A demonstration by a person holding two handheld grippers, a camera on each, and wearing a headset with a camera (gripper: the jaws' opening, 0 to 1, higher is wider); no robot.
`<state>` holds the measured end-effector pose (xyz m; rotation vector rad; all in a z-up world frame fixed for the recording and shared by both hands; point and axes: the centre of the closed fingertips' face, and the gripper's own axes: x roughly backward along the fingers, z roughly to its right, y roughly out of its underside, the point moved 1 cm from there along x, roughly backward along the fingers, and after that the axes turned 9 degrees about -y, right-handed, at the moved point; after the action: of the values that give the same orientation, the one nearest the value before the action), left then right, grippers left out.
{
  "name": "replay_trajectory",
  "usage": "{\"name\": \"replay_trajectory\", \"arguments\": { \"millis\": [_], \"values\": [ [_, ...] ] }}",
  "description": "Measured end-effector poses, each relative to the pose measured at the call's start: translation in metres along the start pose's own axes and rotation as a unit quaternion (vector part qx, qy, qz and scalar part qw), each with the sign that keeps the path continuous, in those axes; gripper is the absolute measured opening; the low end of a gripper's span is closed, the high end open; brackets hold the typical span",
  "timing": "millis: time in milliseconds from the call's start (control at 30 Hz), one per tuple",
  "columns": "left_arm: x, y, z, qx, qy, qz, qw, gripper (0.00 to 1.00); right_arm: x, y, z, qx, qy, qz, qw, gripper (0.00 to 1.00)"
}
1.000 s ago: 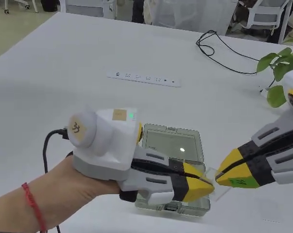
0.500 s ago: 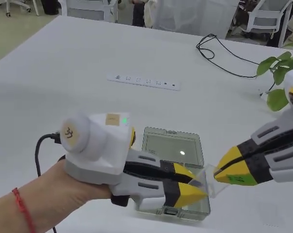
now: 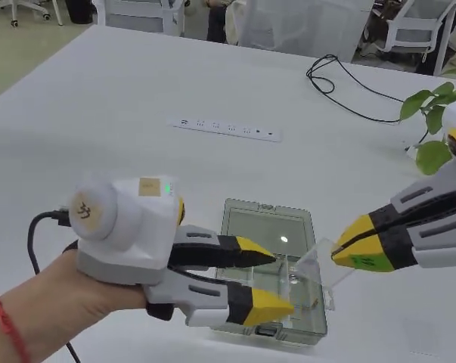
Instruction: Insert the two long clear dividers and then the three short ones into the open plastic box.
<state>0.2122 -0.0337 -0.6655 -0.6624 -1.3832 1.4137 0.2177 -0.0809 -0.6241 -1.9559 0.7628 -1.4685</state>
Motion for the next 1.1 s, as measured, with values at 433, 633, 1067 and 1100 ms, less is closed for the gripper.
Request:
{"name": "replay_trajectory", "arguments": {
  "millis": [433, 633, 1067, 1100],
  "values": [
    [0.016, 0.021, -0.025, -0.025, -0.044, -0.031, 0.9982, 0.74, -0.008, 0.008, 0.028, -0.001, 0.019, -0.011, 0.9998, 0.03],
    [0.021, 0.028, -0.034, -0.024, -0.056, -0.036, 0.9975, 0.86, -0.019, 0.017, 0.043, 0.000, 0.023, -0.016, 0.9996, 0.03],
    [0.028, 0.054, -0.043, -0.033, -0.064, -0.071, 0.9949, 1.00, -0.056, 0.046, 0.070, -0.002, 0.031, -0.023, 0.9992, 0.03],
    [0.028, 0.055, -0.044, -0.033, -0.065, -0.072, 0.9947, 1.00, -0.058, 0.048, 0.071, -0.002, 0.032, -0.025, 0.9992, 0.03]
  ]
}}
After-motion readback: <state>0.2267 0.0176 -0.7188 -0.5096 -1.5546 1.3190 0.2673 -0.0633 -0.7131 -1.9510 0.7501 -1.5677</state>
